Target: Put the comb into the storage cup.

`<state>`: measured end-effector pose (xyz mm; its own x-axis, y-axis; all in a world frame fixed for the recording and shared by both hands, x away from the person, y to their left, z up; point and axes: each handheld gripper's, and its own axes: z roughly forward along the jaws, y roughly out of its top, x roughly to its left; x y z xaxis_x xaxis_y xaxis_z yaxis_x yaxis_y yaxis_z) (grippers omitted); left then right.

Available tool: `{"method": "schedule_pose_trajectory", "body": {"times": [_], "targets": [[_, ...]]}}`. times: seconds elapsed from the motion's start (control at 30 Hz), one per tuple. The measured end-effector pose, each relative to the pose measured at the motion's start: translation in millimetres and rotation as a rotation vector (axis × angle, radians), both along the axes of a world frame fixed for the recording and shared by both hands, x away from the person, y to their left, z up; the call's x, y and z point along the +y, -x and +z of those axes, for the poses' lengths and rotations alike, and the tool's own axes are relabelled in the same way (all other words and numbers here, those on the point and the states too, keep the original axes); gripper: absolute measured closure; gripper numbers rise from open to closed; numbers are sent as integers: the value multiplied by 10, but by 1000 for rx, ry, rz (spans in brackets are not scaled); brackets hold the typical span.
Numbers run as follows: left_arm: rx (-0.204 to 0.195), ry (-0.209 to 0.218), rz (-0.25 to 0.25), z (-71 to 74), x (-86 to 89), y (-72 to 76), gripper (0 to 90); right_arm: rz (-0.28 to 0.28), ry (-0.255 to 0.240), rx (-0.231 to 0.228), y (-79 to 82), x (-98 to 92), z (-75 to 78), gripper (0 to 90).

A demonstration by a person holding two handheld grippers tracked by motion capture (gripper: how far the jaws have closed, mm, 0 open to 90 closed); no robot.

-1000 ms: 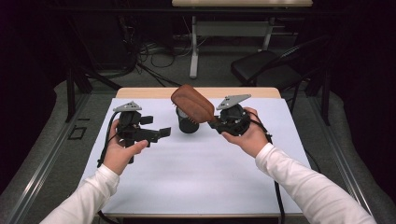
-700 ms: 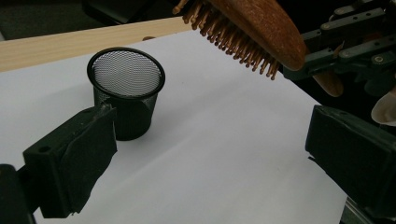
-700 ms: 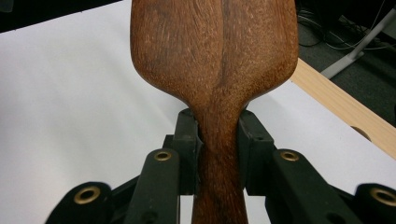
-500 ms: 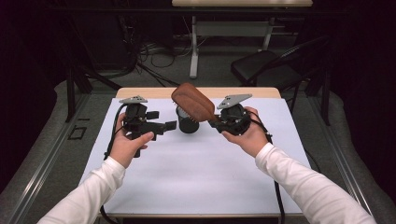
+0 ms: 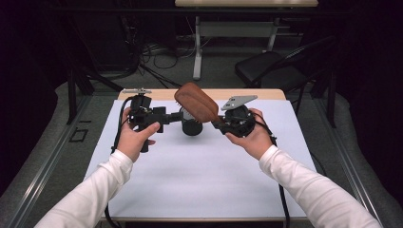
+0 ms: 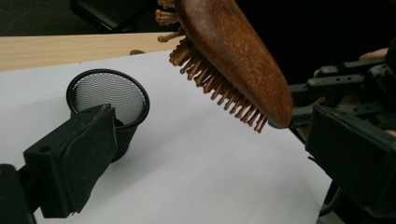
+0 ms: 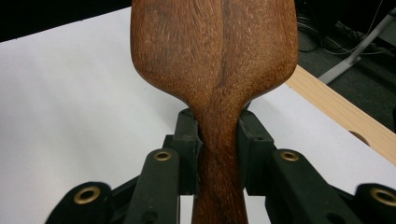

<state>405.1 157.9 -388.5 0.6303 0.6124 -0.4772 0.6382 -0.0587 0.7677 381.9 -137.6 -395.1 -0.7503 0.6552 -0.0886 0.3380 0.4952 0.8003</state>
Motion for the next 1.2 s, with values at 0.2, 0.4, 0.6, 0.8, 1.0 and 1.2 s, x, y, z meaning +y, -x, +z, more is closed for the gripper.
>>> {"method": "schedule_pose_trajectory", "body": {"times": [0.2, 0.4, 0.6, 0.8, 1.0, 1.2], "targets": [[23, 21, 0, 23, -25, -53, 59, 1, -9, -1, 8, 10, 4, 724], [31, 46, 6, 36, -62, -90, 94, 2, -14, -5, 9, 16, 4, 724], [40, 49, 2, 49, -106, -132, 94, 5, -18, -6, 17, 30, 6, 724], [49, 63, 3, 40, -156, -182, 94, 14, -20, -6, 19, 57, -4, 724], [56, 59, -2, 26, -208, -215, 94, 17, -27, -7, 30, 75, 0, 724], [61, 53, -7, 29, -260, -236, 94, 19, -28, -10, 37, 80, 1, 724]]}}
